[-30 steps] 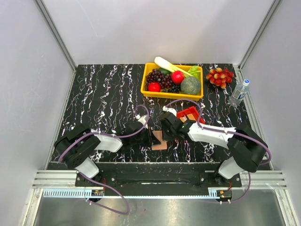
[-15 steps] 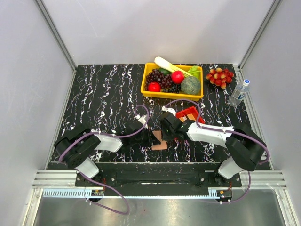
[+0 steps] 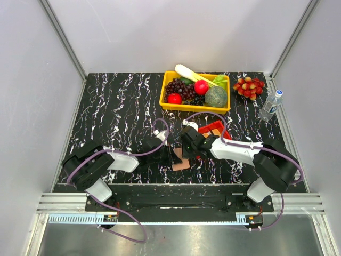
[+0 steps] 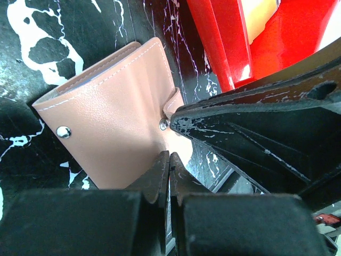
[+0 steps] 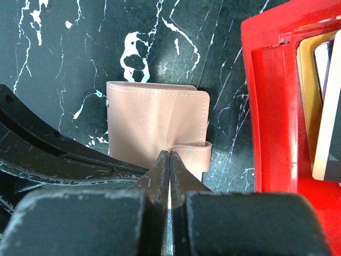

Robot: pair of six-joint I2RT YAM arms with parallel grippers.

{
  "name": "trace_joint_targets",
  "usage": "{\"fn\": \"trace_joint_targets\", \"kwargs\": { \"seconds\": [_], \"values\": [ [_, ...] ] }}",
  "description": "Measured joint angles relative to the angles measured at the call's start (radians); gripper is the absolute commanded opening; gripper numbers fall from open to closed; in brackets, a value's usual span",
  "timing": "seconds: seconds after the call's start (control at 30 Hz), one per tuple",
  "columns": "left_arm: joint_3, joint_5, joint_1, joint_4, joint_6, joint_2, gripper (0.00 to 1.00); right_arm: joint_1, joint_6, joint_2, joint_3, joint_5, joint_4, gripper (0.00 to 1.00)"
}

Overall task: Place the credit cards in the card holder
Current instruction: Close the card holder at the center of the board.

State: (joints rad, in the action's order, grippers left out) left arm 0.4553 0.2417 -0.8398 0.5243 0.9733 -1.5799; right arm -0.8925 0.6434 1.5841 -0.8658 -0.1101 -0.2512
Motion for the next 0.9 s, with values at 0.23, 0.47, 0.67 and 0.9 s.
{"fn": "trace_joint_targets", "kwargs": {
  "seconds": [0.23,0.47,0.67,0.9],
  "values": [
    [0.000,0.000,0.000,0.002,0.000,-0.002,0.00,0.000,-0.003,0.013,-0.012,-0.001,-0.001,0.00],
    [-0.005,-0.002,0.000,0.011,0.001,-0.001,0.09,-0.002,-0.007,0.050,-0.039,-0.002,0.003,0.00],
    [-0.035,-0.030,0.000,-0.004,0.001,0.053,0.13,-0.004,-0.007,0.051,-0.039,-0.004,0.004,0.00],
    [-0.041,-0.066,0.000,-0.034,-0.004,0.086,0.00,-0.004,-0.005,0.050,-0.029,-0.005,0.021,0.00]
  ]
}}
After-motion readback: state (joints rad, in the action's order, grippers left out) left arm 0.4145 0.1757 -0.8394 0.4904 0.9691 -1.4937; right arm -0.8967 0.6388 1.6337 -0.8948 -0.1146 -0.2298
